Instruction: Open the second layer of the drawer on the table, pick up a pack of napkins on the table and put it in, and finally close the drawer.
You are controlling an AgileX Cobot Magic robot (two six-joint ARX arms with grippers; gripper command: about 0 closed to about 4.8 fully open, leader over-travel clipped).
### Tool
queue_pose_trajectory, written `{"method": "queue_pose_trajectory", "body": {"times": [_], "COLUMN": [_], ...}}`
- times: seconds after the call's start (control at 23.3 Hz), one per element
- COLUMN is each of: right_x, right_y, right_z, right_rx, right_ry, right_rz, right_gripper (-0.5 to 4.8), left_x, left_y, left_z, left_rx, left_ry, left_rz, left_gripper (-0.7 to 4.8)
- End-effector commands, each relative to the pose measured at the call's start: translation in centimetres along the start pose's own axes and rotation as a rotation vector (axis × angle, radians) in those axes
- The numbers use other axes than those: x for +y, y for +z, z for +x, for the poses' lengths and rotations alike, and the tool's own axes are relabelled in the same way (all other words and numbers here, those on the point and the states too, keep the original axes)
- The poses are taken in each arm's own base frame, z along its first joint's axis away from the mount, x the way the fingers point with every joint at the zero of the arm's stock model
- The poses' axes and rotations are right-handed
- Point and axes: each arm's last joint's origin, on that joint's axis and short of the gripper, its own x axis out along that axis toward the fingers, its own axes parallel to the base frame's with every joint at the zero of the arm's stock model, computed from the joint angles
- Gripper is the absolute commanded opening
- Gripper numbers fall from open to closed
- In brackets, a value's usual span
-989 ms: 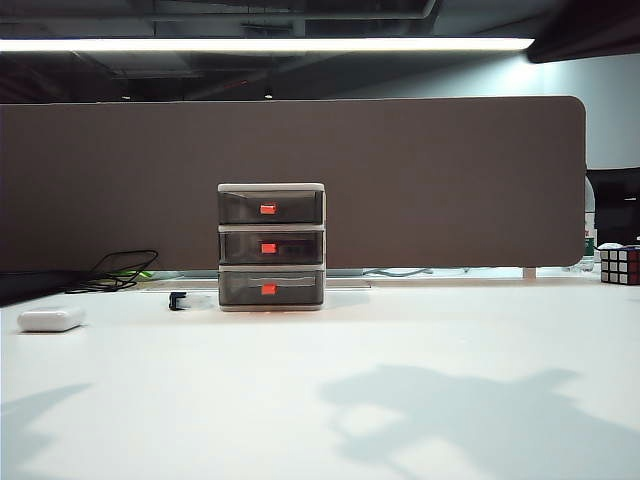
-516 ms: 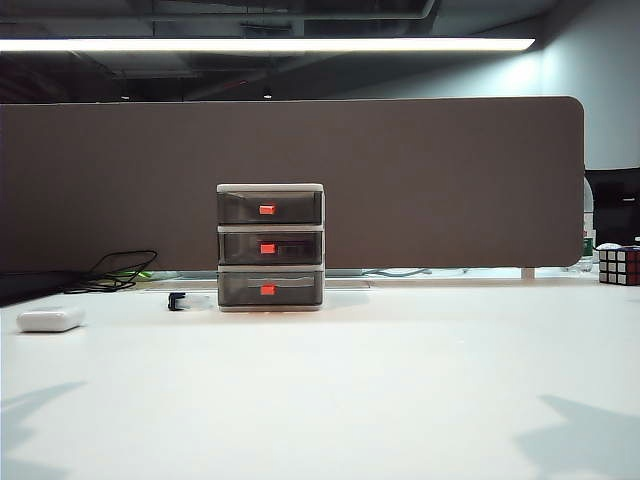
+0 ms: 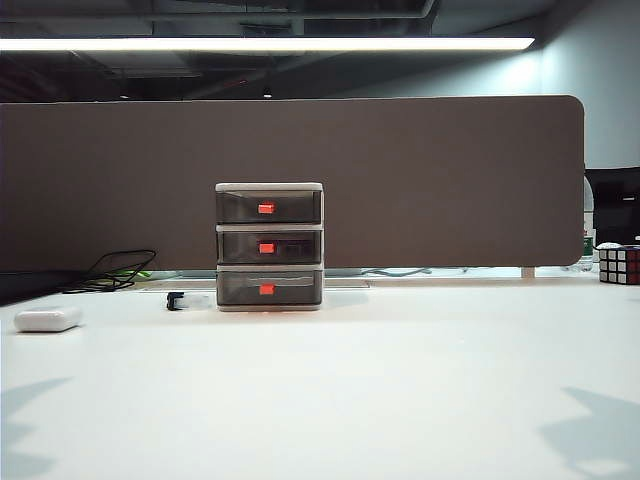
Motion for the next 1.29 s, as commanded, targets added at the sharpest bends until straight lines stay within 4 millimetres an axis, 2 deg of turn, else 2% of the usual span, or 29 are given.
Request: {"method": "queue_pose_trajectory", "body": {"times": [0.04,0.17,0.43,1.29], "right_x": [-0.9,-1.9,-2.6,-2.6], "right_y": [0.4,0.4,0.5,0.7], "right_z": [0.0,-0.2,-0.4,-0.4], "right_rx": [-0.057,-0.058,-0.067,-0.083], "right_ry": [-0.103,-0.181,-0.280,-0.287], "right_rz": [-0.026,-0.020,-0.018,-0.019], "right_gripper": [-0.05,-0.05,-0.05,-0.04], "left_x": [1.0,2.1,3.3,3.3], "left_y": [0.0,0.1,0.1,0.2], "left_z": [0.0,-0.2,-0.5,-0.5], "left_rx": [0.006,0.011,0.009,0.000], "left_ry": [0.066,0.078,0.150,0.151], "left_rz": [0.036,0.044,0.035,0.015], "left_gripper": [-0.06,-0.06,-0.06,-0.05]}}
